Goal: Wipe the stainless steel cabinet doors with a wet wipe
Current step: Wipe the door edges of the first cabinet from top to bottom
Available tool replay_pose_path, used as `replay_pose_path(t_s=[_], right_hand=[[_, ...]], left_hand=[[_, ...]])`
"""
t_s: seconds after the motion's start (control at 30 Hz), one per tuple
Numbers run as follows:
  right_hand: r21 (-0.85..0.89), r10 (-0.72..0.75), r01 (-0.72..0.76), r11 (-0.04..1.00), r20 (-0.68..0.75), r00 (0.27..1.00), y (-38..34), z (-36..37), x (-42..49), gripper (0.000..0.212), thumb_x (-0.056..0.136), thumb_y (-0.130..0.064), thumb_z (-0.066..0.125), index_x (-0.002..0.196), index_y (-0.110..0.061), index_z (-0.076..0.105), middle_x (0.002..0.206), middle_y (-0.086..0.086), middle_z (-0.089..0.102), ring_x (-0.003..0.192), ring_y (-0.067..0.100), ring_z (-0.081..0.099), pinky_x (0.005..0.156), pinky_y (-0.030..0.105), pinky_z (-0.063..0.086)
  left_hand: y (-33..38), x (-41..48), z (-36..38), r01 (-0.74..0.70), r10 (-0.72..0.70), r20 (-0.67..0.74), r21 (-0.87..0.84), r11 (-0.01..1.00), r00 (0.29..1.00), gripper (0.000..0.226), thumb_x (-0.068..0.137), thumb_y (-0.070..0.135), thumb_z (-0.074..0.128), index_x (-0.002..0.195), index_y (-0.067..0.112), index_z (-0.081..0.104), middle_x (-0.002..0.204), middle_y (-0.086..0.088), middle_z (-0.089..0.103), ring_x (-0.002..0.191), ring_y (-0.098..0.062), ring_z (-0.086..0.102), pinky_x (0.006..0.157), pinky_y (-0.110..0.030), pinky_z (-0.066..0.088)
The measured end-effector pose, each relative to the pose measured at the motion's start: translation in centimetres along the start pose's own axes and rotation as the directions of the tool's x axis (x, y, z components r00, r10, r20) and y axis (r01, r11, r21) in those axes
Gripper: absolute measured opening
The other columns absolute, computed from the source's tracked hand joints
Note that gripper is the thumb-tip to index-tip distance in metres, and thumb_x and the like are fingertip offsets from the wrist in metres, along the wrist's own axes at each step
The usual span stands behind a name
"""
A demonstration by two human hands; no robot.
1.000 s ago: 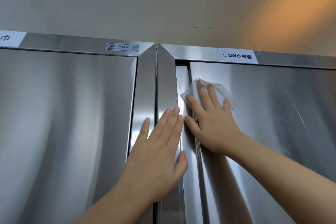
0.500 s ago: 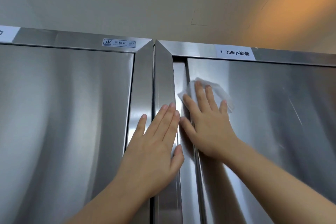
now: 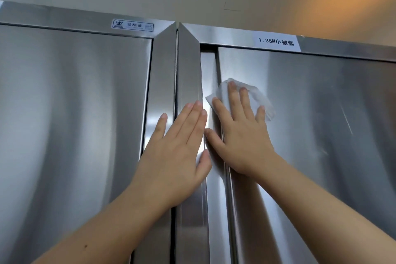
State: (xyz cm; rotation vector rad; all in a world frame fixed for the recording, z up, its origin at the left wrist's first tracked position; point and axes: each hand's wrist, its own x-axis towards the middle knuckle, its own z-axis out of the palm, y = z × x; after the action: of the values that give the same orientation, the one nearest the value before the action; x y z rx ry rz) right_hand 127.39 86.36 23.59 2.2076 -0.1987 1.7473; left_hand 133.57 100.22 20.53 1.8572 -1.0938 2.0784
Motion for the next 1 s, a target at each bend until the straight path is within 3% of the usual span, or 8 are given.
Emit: replay_pose_path(t_s=[0.57,0.77,1.0], right_hand=[[0.028,0.01,-0.01,1.0,0.022,1.0,-0.7,0.7,-5.0,0.062,0.094,-0.046,0.036,0.148,-0.025,0.017,0.156,0.009,-0.013,0.143,0.026,-0.014,0.111,0.054,0.003],[0.015,0.053,-0.054,0.998,0.069,0.996,-1.6,0.7,-6.6,0.063,0.094,-0.047,0.033,0.149,-0.022,0.014,0.155,0.013,-0.012,0.142,0.029,-0.014,0.109,0.054,0.004],[0.005,0.055,-0.056,0.998,0.075,0.996,-1.3,0.4,-4.4,0.061,0.096,-0.044,0.032,0.149,-0.023,0.01,0.155,0.01,-0.017,0.142,0.026,-0.016,0.11,0.054,0.0]], left_hand=[[0.2,-0.3,-0.3,0.007,-0.006,0.057,-0.005,1.0,0.998,0.068,0.087,0.038,0.018,0.144,0.004,0.027,0.153,-0.009,0.02,0.141,-0.023,0.02,0.111,-0.047,0.018],[1.2,-2.0,-0.5,0.006,-0.006,0.053,0.013,1.0,0.999,0.067,0.086,0.036,0.025,0.141,-0.001,0.033,0.15,-0.015,0.026,0.139,-0.028,0.024,0.11,-0.049,0.014],[1.7,-3.0,-0.6,0.003,-0.003,0.024,-0.018,1.0,1.0,0.065,0.085,0.034,0.03,0.139,-0.003,0.035,0.148,-0.018,0.03,0.137,-0.031,0.029,0.108,-0.049,0.02]])
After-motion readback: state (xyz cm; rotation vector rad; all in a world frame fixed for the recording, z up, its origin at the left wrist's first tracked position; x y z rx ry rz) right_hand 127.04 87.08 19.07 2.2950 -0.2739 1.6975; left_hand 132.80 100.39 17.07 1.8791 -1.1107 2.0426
